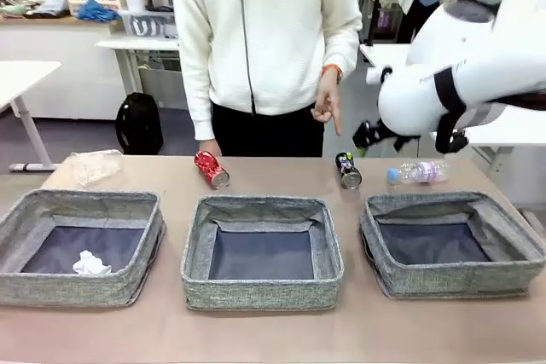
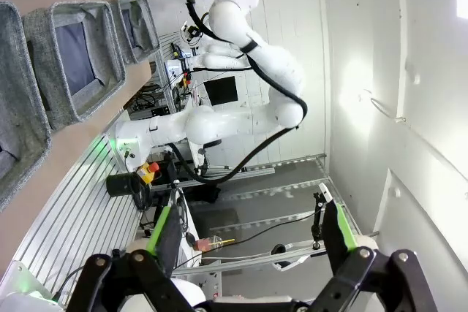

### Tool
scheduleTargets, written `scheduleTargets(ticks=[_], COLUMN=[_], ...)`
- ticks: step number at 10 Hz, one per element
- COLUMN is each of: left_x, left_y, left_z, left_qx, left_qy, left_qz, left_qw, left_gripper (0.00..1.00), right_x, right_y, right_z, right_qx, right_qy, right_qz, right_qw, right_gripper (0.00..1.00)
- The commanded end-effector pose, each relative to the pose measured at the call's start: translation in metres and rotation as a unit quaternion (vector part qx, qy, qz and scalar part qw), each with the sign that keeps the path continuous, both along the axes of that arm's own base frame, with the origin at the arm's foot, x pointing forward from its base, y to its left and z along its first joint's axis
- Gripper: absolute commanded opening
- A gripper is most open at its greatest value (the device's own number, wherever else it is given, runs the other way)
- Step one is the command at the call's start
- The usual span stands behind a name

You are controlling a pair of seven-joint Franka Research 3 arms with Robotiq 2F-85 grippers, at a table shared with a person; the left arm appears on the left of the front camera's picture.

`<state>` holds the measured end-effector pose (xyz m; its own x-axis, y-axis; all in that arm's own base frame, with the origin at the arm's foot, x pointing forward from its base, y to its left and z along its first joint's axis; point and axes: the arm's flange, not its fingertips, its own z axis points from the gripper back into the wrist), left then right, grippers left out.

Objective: Sort the waste into the appropriate baskets.
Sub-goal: Pick up the waste item pointed out by the person.

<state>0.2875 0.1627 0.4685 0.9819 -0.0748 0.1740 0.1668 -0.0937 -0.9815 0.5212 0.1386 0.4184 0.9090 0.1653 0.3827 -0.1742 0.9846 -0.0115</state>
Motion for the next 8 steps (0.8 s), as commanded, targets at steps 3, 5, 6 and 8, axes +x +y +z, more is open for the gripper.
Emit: scheduleTargets(ticks=[3,5,6,8], left_x=[0.0,0.0,0.0,0.0], left_y=[0.002,0.002,0.002,0.002], left_z=[0.004,0.004,0.004,0.004], left_qx=[-0.007,-0.007,-0.007,-0.007], left_qy=[-0.001,-0.001,-0.001,-0.001], left_qz=[0.003,0.003,0.003,0.003], left_qw=[1.0,1.0,1.0,1.0], left_gripper=[1.0,1.0,1.0,1.0], right_x=[0.059,0.074,0.076,0.083], right_y=[0.04,0.043,0.046,0.045], right_z=[-0.02,-0.035,-0.04,-0.046], right_qx=[0.011,0.004,-0.015,-0.009], right_qy=[0.102,0.122,0.122,0.126], right_qz=[0.002,0.001,0.011,0.007], right_qw=[0.995,0.993,0.992,0.992], right_gripper=[1.0,1.0,1.0,1.0])
